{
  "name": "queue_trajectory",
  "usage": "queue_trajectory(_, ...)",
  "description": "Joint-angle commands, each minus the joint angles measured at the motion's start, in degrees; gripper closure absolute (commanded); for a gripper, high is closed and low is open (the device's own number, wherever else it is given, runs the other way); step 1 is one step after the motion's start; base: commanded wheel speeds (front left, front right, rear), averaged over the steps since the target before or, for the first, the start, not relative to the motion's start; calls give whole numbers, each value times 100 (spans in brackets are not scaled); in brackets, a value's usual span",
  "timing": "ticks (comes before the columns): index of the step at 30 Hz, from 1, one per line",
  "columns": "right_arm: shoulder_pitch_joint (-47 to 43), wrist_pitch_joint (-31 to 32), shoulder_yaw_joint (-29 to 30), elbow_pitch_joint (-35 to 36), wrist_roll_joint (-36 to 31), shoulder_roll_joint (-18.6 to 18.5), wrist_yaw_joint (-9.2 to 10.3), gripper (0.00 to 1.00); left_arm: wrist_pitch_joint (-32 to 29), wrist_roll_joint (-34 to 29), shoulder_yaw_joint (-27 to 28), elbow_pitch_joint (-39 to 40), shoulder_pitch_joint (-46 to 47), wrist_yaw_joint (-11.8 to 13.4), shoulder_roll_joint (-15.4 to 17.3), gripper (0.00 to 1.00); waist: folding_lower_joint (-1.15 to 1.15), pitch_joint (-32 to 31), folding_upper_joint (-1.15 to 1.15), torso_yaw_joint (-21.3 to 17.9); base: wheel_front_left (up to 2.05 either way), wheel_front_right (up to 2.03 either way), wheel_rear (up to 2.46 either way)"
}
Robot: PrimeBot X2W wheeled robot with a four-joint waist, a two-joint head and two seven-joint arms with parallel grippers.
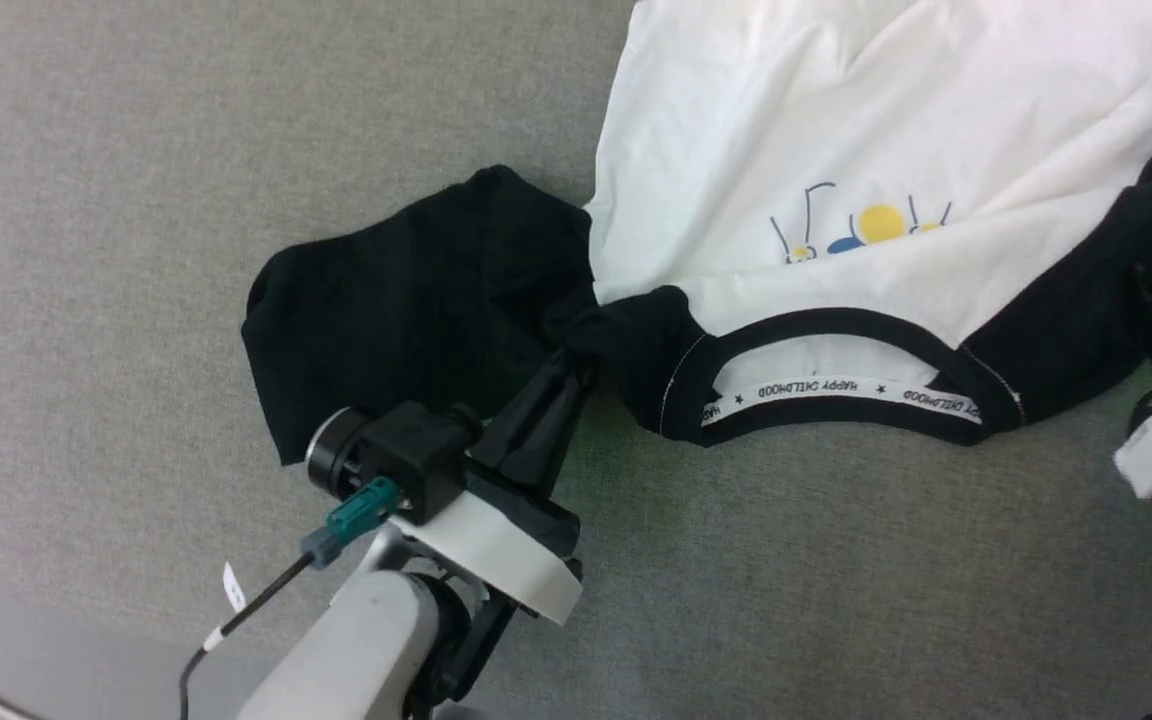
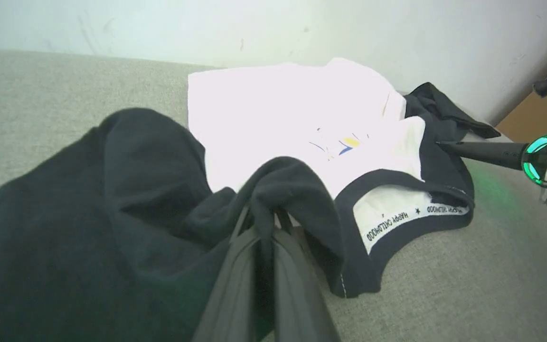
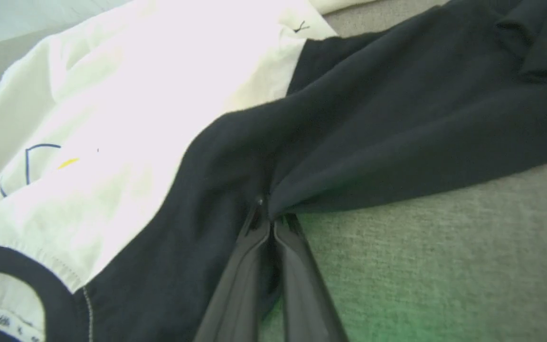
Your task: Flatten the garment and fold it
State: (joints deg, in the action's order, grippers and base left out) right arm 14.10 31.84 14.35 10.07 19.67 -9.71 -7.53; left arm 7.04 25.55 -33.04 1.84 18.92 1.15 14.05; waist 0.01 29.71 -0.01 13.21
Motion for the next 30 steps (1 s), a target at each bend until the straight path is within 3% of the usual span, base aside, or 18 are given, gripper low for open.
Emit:
queue_trajectory(1, -69, -187, -58, -30, 96, 80, 4, 100, 132, -36, 66, 66, 6, 62, 16, 100, -1, -240, 1, -122, 0, 0, 0)
queue_trajectory(17, -113, -2225, -288, 850, 478, 503, 4, 100, 768, -371, 731, 1379, -250, 522, 41, 100, -1, -1316, 1, -661, 0, 0, 0)
queue_trajectory(21, 175, -2293, -432, 1142, 460, 481, 4, 100, 608, -448, 837, 1675, 61, 504, 165, 100, -1, -1511, 1, -744, 0, 0, 0)
queue_trajectory(30, 1251, -1845, -694, 1357, 489, 208, 4, 100, -396, -255, 1267, 1985, 1449, 525, 295, 100, -1, -1748, 1, -836, 0, 0, 0)
